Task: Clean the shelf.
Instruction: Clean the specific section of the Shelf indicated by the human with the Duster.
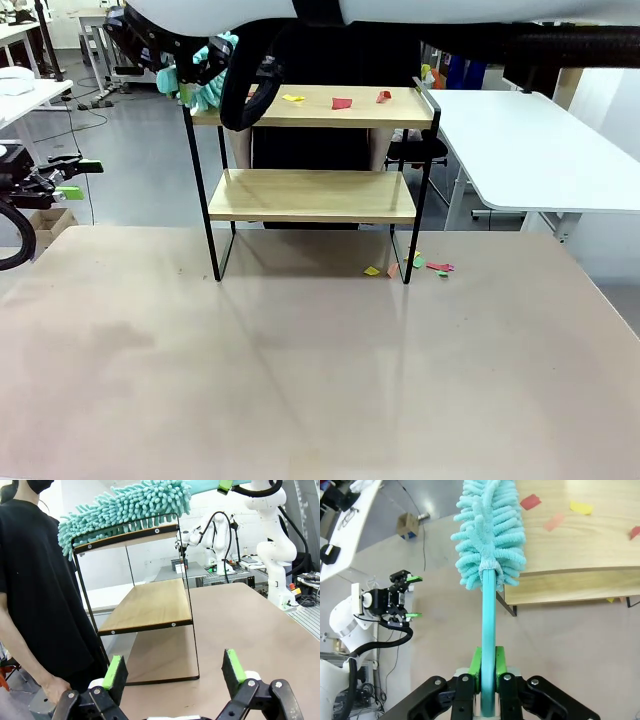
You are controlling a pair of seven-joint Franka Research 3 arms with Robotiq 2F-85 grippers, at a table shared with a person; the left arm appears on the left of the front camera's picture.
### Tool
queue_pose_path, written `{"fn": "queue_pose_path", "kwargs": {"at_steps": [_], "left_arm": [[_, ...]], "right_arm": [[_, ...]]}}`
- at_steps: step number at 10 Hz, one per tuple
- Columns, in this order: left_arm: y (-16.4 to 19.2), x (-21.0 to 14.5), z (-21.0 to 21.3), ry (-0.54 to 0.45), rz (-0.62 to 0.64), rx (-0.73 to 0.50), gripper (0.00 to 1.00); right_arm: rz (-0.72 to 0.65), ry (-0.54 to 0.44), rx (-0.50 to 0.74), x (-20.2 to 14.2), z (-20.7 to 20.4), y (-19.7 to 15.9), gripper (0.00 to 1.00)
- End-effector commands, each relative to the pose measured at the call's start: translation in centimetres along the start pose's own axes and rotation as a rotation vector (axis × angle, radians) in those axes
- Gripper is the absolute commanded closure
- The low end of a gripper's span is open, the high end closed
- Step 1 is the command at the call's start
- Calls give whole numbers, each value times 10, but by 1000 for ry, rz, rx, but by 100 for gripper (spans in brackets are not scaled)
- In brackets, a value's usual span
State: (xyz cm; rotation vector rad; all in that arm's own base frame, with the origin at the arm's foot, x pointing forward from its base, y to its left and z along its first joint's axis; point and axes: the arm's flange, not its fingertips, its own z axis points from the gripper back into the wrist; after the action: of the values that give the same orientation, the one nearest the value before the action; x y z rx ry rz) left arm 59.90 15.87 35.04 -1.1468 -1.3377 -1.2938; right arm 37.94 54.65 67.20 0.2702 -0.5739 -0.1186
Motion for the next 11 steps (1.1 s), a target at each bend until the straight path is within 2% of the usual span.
{"fn": "queue_pose_path", "kwargs": {"at_steps": [1, 7, 11], "left_arm": [[-1, 3, 0, 5, -13, -6, 0], [-1, 3, 0, 5, -13, -6, 0], [-1, 3, 0, 5, -13, -6, 0]], "right_arm": [[-30, 26, -10, -6, 4, 1, 87], [-1, 9, -9, -2, -2, -1, 87], [-41, 20, -96, 5, -3, -55, 87]]}}
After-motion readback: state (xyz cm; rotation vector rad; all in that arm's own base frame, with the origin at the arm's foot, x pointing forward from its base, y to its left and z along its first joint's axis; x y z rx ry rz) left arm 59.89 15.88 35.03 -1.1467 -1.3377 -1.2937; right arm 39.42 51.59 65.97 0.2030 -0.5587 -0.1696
